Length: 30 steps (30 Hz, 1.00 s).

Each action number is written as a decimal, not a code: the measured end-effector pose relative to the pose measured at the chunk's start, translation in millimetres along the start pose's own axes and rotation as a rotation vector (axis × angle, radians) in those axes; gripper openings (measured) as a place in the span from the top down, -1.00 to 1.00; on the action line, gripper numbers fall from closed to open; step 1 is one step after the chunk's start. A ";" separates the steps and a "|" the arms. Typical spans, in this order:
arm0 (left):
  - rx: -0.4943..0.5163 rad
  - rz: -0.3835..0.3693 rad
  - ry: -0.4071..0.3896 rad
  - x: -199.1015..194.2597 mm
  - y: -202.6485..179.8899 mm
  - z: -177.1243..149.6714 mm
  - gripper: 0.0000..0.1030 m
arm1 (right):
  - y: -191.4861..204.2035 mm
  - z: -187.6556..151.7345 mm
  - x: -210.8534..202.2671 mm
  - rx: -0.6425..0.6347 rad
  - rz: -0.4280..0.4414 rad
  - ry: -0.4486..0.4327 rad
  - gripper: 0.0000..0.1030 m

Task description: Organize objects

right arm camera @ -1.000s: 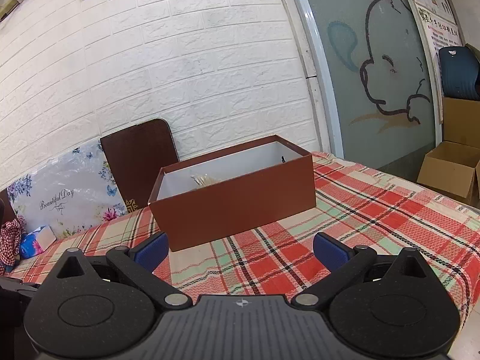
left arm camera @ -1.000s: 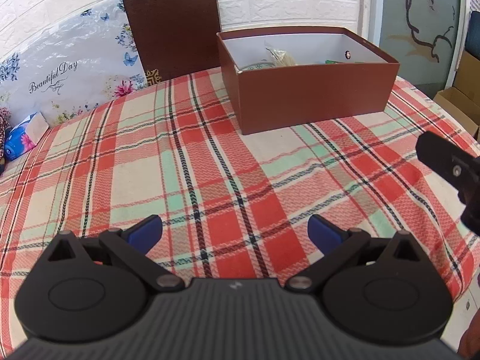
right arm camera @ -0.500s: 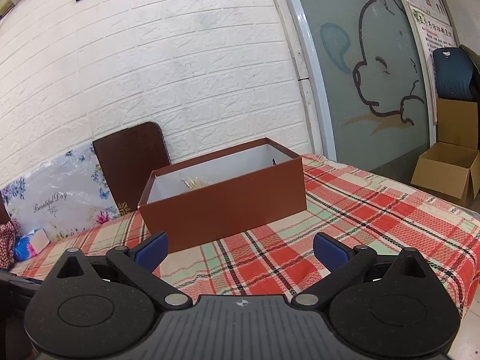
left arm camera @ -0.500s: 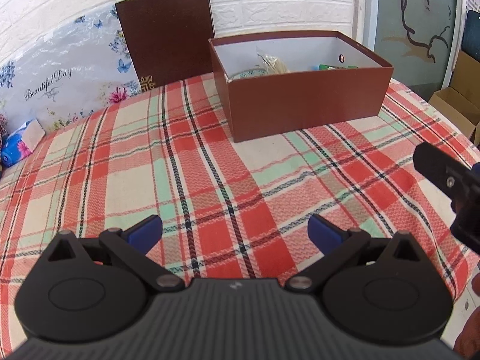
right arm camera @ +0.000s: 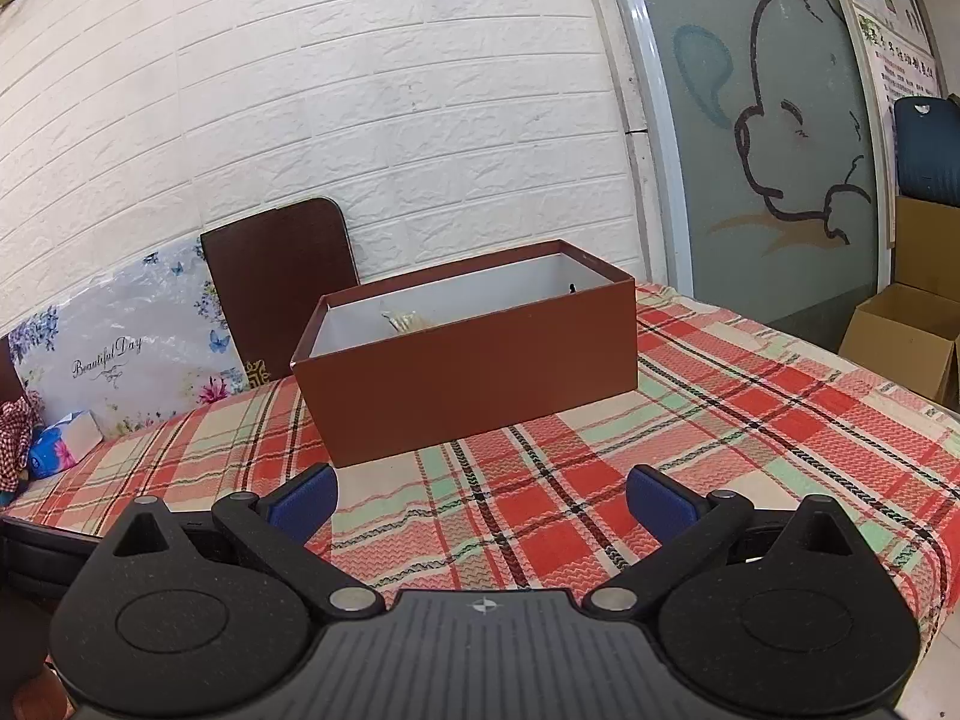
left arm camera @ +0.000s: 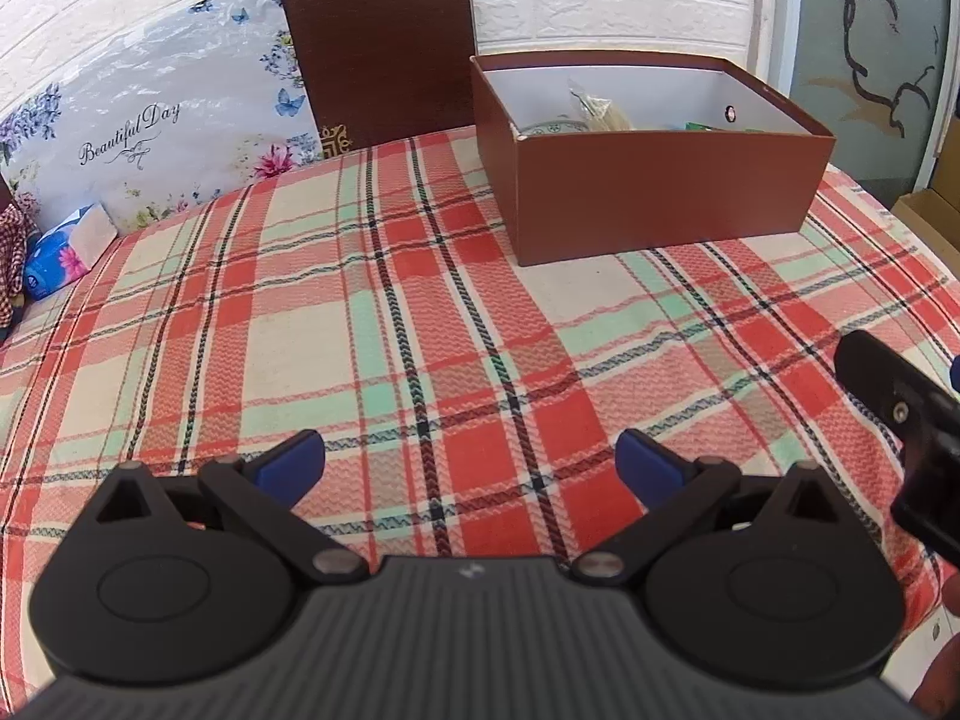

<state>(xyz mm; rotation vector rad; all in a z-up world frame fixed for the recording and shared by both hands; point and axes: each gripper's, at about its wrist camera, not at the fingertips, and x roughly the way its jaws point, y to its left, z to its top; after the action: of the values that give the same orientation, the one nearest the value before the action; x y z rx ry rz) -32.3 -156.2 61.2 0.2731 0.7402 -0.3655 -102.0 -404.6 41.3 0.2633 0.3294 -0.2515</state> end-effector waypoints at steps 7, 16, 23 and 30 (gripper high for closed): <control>0.001 0.003 -0.021 -5.2 1.2 -0.4 -1.00 | 4.7 0.2 -5.5 -0.009 -0.003 -0.016 -0.99; 0.017 0.007 -0.031 -7.1 0.1 0.2 -1.00 | 4.6 1.3 -7.5 0.000 0.002 -0.024 -0.99; 0.023 0.007 -0.025 -6.3 -1.3 -2.1 -1.00 | 1.3 0.5 -4.1 0.003 0.008 -0.014 -0.99; 0.031 0.009 -0.014 -4.4 -4.2 -3.7 -1.00 | -0.4 -0.6 -3.6 0.006 0.012 -0.012 -0.99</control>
<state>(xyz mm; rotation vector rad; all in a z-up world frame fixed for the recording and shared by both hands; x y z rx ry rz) -39.3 -157.6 61.1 0.3026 0.7203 -0.3703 -105.5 -404.2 42.0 0.2697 0.3147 -0.2419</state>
